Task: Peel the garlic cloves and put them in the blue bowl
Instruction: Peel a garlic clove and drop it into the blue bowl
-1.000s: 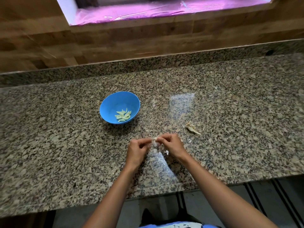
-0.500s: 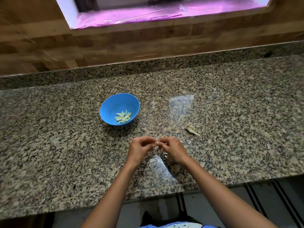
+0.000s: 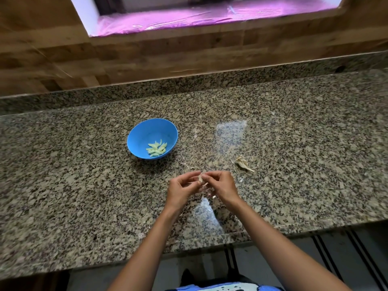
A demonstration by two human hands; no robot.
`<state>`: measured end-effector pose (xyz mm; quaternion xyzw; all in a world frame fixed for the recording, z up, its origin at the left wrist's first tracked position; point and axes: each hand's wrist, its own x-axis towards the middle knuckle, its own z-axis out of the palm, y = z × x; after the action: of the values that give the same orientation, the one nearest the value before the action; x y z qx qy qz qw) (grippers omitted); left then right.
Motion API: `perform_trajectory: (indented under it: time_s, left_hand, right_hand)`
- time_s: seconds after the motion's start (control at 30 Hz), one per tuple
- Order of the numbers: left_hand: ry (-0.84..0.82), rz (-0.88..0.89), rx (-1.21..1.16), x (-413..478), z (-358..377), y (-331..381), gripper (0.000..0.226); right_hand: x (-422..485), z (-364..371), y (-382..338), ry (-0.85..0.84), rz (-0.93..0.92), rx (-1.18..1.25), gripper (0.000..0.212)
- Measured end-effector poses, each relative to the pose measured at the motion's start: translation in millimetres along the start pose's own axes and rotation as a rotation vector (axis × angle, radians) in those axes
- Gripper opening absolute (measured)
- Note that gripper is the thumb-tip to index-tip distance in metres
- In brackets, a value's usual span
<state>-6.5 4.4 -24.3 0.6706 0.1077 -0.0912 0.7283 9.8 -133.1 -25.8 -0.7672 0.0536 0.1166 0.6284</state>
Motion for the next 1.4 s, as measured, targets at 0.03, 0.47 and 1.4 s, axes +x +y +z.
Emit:
perform_trajectory:
  time_s: [0.03,0.47,1.4]
  left_hand:
    - [0.003,-0.009,-0.015,-0.9,1.7,0.0,0.031]
    - [0.162,-0.225,-0.391,-0.1,-8.3,-4.3,0.024]
    - [-0.328,0.585,1.148,47.9,68.6,-15.0,0.015]
  right_hand:
    - [1.2,-0.6,1.1,0.041,-0.054,-0.239,0.011]
    - [-3.3,3.0,11.4,0.115,-0.002,-0.255,0.023]
    - [-30.8,-59.1,46.9,0.359,0.175,-0.131,0.016]
